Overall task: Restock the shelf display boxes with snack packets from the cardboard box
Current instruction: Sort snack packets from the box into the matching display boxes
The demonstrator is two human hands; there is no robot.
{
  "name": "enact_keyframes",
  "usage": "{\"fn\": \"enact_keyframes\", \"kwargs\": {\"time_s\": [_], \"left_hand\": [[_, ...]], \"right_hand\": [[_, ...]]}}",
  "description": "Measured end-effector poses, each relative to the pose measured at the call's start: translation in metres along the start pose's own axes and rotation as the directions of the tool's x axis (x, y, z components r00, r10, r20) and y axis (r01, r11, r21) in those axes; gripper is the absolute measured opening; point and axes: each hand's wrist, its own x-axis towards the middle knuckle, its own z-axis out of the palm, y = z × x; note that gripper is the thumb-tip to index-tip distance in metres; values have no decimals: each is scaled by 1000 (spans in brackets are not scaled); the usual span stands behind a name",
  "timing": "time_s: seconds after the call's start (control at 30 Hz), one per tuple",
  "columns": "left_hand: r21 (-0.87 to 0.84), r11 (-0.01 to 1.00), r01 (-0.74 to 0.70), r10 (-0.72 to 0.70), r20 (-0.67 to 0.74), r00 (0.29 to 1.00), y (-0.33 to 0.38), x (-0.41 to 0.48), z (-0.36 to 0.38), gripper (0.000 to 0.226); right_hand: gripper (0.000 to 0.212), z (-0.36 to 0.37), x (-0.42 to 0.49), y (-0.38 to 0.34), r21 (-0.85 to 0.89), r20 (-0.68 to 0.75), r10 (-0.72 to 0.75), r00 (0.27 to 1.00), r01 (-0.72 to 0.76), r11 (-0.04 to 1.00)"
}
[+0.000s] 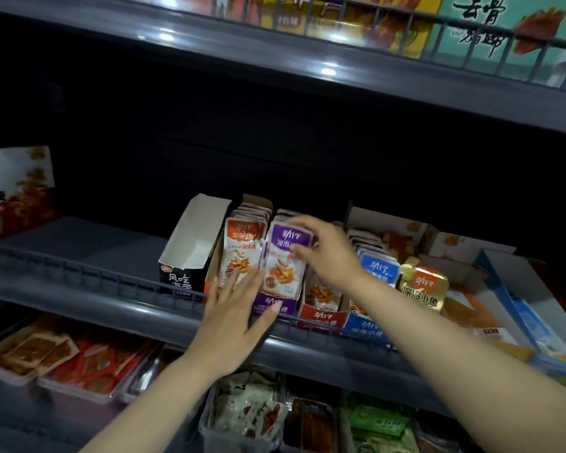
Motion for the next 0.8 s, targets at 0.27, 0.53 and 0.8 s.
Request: {"fn": "enact_keyframes", "kwargs": {"time_s": [0.27, 0.53, 0.8], "left_hand": [[139, 990, -32, 35, -14, 999, -4, 3, 13, 85], [-148, 967, -209, 154, -318, 936, 14, -37, 20, 43], [-233, 953, -195, 241, 187, 952, 30, -136, 93, 26]], "right_hand": [[64, 26, -16, 12, -438, 51, 17, 999, 7, 899], [62, 14, -71, 2, -141, -76, -26, 997, 15, 990], [34, 33, -259, 27, -14, -42, 70, 997, -70, 997]]}}
